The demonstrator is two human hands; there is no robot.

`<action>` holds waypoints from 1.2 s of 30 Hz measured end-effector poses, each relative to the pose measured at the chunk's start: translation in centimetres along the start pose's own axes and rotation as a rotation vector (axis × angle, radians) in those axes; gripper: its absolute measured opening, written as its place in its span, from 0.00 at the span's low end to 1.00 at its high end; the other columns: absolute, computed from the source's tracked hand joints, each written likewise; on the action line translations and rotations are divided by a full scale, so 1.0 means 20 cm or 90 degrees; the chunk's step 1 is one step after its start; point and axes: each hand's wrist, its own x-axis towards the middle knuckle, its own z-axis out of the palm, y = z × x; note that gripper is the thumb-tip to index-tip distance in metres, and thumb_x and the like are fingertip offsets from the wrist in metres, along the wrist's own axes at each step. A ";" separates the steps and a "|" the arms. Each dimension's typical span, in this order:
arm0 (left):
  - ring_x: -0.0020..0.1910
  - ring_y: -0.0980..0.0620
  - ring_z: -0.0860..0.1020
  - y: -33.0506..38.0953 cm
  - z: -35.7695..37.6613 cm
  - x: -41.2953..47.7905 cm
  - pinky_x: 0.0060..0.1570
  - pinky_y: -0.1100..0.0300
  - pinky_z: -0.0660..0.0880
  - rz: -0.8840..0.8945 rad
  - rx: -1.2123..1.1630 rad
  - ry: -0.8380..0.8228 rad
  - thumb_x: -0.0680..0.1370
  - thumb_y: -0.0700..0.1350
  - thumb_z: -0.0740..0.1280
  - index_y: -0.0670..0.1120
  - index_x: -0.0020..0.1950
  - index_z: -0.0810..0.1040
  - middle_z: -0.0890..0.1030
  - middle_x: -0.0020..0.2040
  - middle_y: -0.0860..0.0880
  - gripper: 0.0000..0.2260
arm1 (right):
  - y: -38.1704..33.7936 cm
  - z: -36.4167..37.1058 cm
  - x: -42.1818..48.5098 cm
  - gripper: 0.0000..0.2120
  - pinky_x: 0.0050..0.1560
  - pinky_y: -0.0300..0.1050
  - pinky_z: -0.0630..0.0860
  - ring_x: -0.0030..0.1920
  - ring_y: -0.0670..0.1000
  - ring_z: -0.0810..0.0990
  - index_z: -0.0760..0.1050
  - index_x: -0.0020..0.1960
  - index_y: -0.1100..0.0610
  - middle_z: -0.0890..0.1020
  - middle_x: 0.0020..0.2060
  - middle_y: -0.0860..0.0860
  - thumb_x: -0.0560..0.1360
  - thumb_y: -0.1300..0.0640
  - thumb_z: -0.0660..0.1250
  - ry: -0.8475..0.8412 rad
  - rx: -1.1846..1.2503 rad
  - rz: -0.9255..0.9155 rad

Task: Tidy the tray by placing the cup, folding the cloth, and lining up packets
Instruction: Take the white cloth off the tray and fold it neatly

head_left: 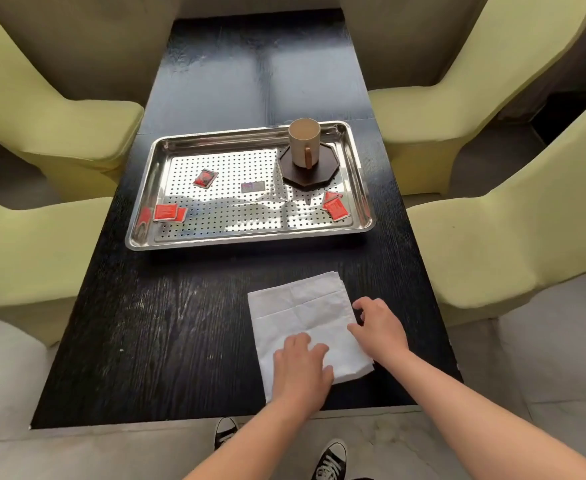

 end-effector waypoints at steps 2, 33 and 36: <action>0.75 0.43 0.57 -0.11 0.03 -0.05 0.71 0.45 0.59 0.034 0.092 -0.002 0.80 0.57 0.58 0.56 0.72 0.67 0.61 0.76 0.45 0.21 | 0.01 0.04 -0.08 0.20 0.42 0.44 0.76 0.49 0.48 0.74 0.71 0.63 0.48 0.71 0.53 0.48 0.74 0.47 0.71 0.008 -0.080 -0.052; 0.24 0.49 0.72 -0.48 0.06 -0.26 0.20 0.59 0.65 0.118 0.214 0.041 0.46 0.35 0.80 0.47 0.24 0.74 0.73 0.27 0.49 0.18 | 0.16 0.12 -0.29 0.04 0.41 0.51 0.85 0.27 0.48 0.84 0.80 0.39 0.56 0.84 0.29 0.52 0.70 0.61 0.75 0.021 0.257 0.281; 0.23 0.48 0.72 -0.46 0.03 -0.27 0.21 0.59 0.63 0.099 0.168 0.073 0.52 0.36 0.80 0.45 0.25 0.74 0.73 0.28 0.49 0.15 | 0.19 0.11 -0.30 0.05 0.38 0.51 0.85 0.29 0.50 0.85 0.79 0.41 0.58 0.85 0.35 0.55 0.69 0.65 0.74 0.018 0.343 0.285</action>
